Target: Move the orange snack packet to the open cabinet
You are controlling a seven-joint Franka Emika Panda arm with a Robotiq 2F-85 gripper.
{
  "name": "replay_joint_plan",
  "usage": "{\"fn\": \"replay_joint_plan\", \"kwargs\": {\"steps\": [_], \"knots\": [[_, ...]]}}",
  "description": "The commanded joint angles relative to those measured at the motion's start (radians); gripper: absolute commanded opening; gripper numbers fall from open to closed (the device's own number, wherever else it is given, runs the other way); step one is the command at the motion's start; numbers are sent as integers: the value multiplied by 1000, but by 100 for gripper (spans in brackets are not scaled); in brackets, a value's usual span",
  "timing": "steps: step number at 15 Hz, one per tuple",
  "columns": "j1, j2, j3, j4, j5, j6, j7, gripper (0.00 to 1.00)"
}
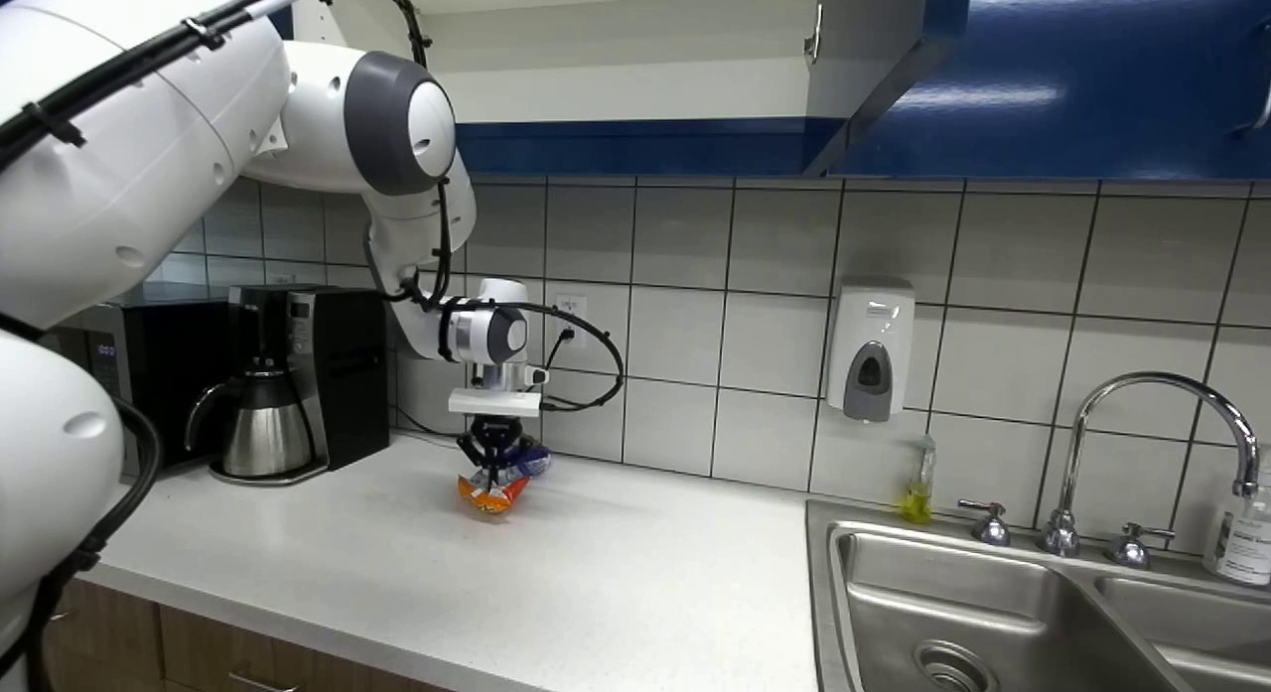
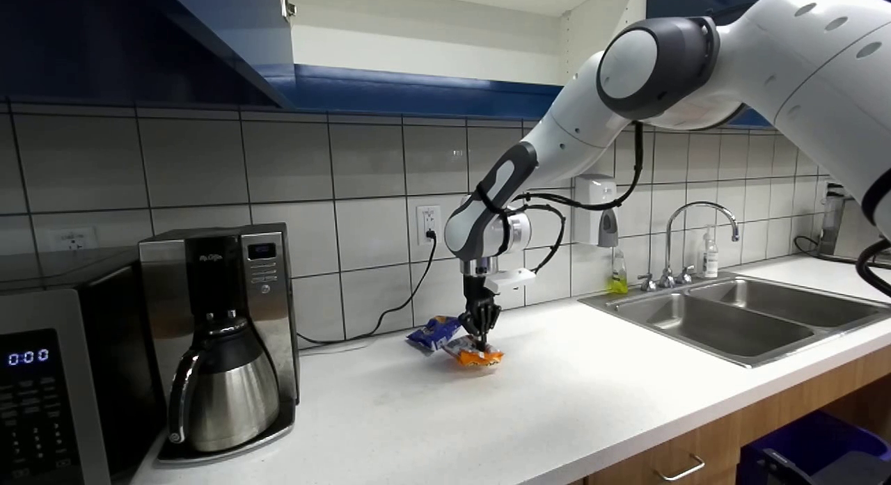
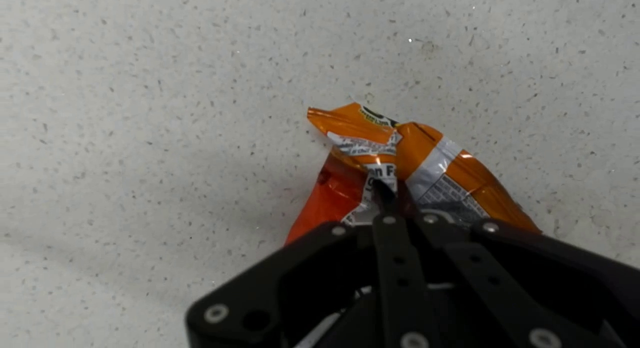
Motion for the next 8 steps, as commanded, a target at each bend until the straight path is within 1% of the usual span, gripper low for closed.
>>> {"fn": "replay_joint_plan", "kwargs": {"steps": [1,4,8], "knots": [[8,-73,4,-68,-4,-16,39,0],[16,-111,7,-114,-1,-12,52,0],[37,-191,8,-212,0,-3,97,0]]}}
